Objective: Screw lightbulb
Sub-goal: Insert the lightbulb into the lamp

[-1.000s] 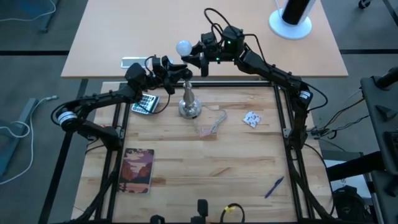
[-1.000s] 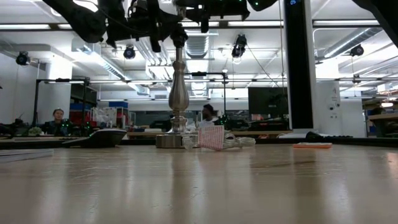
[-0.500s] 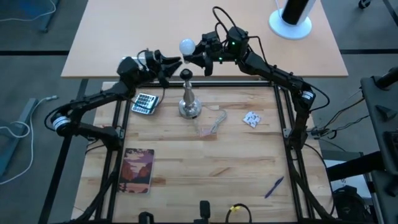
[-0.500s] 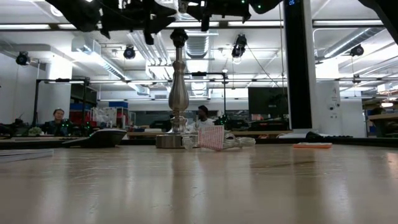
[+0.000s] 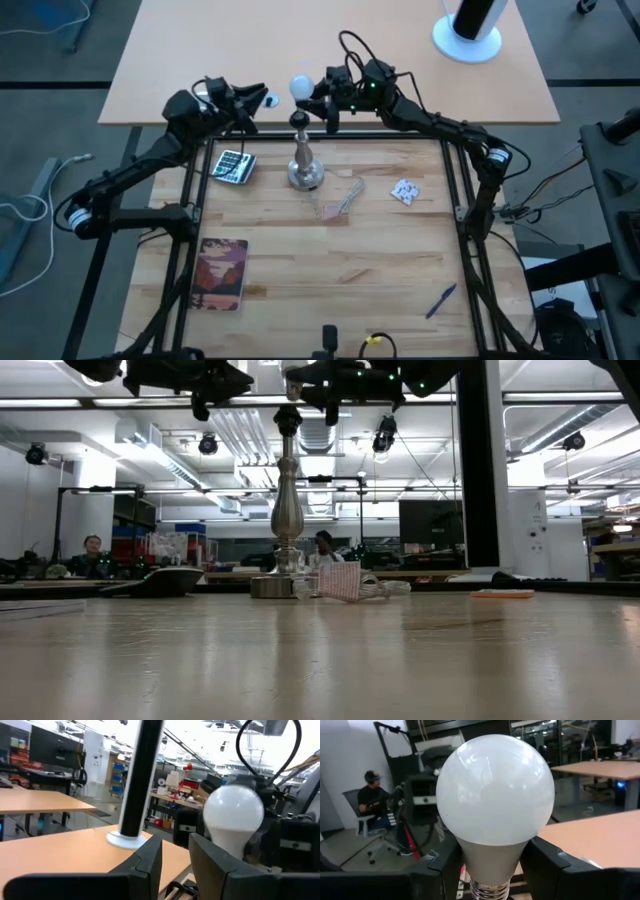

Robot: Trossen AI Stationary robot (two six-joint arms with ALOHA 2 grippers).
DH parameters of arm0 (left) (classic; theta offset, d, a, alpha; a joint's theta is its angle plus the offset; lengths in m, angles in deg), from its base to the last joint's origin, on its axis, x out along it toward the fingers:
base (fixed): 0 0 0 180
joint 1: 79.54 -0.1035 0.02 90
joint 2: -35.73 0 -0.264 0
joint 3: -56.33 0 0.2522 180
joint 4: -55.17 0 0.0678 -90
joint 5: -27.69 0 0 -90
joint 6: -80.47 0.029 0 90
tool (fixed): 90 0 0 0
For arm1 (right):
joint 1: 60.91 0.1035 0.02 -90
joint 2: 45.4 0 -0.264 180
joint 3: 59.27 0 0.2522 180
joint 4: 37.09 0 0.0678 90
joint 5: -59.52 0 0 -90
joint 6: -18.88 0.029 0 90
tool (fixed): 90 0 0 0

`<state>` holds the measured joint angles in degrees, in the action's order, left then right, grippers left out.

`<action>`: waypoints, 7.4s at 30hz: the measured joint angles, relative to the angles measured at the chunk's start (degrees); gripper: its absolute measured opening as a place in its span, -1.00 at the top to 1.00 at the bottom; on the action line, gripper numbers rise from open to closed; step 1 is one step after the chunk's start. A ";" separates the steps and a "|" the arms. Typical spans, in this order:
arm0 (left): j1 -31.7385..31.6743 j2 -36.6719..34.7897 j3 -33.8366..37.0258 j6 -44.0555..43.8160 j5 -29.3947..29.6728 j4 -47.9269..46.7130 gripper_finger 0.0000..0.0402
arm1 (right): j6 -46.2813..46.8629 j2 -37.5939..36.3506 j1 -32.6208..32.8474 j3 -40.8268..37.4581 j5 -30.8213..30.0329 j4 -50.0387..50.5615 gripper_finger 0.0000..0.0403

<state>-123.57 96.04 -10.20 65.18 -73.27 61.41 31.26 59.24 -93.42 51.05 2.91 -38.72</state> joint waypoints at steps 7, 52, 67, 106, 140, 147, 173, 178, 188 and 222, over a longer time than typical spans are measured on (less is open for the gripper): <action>0.00 0.36 0.00 -0.23 0.06 -0.08 0.66 | -3.34 0.11 1.70 -0.67 -1.18 0.07 0.18; 0.15 0.76 -0.84 -2.76 -0.08 5.44 0.68 | -8.57 0.32 2.51 -3.72 -4.92 3.51 0.11; 3.30 0.91 -1.90 -0.56 -4.62 11.14 0.79 | -7.92 -0.28 2.51 -3.61 -4.99 5.31 0.05; 3.35 3.78 -4.74 0.23 -3.13 5.34 0.80 | -13.97 -7.74 -0.20 -1.19 -4.96 26.75 0.04; 12.98 3.04 -13.51 26.83 6.00 -22.90 1.00 | -2.93 -9.90 -0.11 -1.19 -8.00 19.17 1.00; 12.98 4.65 -16.55 28.30 6.02 -26.23 1.00 | -2.95 -8.41 0.24 -1.19 -8.11 17.06 1.00; 12.87 6.72 -17.29 26.77 9.48 -28.03 1.00 | -4.88 -8.31 1.87 -1.19 -7.91 16.26 1.00; 12.90 6.96 -17.29 26.75 12.05 -28.02 1.00 | -4.48 -8.31 1.92 -1.19 -7.23 16.26 1.00; 12.96 2.82 -17.88 26.71 12.39 -30.27 1.00 | -4.74 -10.25 1.79 -1.19 -10.32 18.56 1.00; 13.62 6.42 -17.55 23.48 14.67 -30.18 1.00 | -6.40 -8.98 3.60 -1.21 -10.71 20.51 1.00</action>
<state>-109.96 102.47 -27.75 88.66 -58.60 31.23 24.85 50.26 -89.82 49.84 -7.79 -18.21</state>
